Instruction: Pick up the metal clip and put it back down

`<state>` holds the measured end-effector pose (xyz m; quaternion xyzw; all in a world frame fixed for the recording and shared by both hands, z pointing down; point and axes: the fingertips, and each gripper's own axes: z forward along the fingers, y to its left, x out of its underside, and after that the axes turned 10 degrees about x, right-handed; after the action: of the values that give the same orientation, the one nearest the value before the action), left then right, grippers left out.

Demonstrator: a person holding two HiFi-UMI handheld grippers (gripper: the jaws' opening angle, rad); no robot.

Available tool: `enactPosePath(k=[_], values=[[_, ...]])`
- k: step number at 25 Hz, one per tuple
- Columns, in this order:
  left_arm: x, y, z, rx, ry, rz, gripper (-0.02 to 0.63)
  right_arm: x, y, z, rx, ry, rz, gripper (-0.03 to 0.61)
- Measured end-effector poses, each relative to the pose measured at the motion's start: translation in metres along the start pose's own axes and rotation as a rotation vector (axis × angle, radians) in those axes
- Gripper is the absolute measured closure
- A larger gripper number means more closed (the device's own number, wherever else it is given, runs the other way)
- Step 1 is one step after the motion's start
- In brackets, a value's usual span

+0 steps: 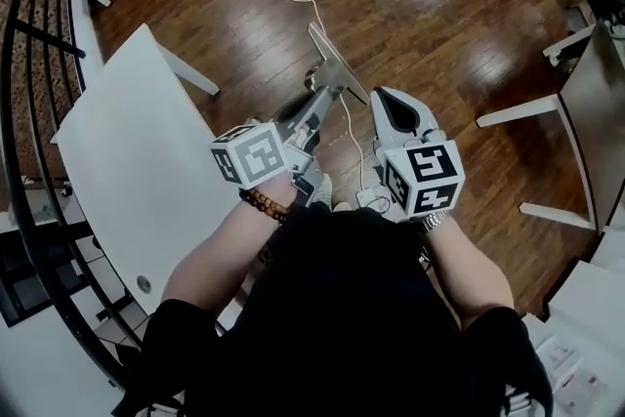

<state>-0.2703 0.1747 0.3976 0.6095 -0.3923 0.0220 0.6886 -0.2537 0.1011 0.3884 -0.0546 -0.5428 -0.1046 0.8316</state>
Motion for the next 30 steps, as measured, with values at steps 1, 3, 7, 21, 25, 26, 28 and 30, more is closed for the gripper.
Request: enactPosePath(k=[1,3,7,21,25,26,28,30], values=[[0.001,0.001,0.0,0.005,0.0,-0.004,0.588,0.0,0.001,0.001,0.003,0.003,-0.006,0.586],[0.002,0.002,0.001,0.015,0.0,-0.012,0.588,-0.001,0.004,0.002,0.006,0.01,-0.021,0.586],[0.004,0.007,0.001,0.023,-0.004,-0.019,0.588,-0.003,0.007,0.005,0.013,0.026,-0.051,0.586],[0.019,0.016,0.085,0.088,0.06,-0.018,0.588,-0.005,-0.068,0.025,0.084,0.008,-0.026,0.586],[0.034,0.015,0.126,0.08,0.099,-0.019,0.588,0.001,-0.116,0.031,0.096,0.007,0.019,0.586],[0.039,0.013,0.137,0.074,0.111,-0.019,0.588,0.002,-0.127,0.03,0.096,0.005,0.032,0.586],[0.049,0.006,0.164,0.07,0.131,-0.013,0.588,0.003,-0.157,0.028,0.099,-0.001,0.052,0.586],[0.057,-0.006,0.2,0.085,0.151,0.0,0.588,0.001,-0.195,0.023,0.113,-0.01,0.068,0.586]])
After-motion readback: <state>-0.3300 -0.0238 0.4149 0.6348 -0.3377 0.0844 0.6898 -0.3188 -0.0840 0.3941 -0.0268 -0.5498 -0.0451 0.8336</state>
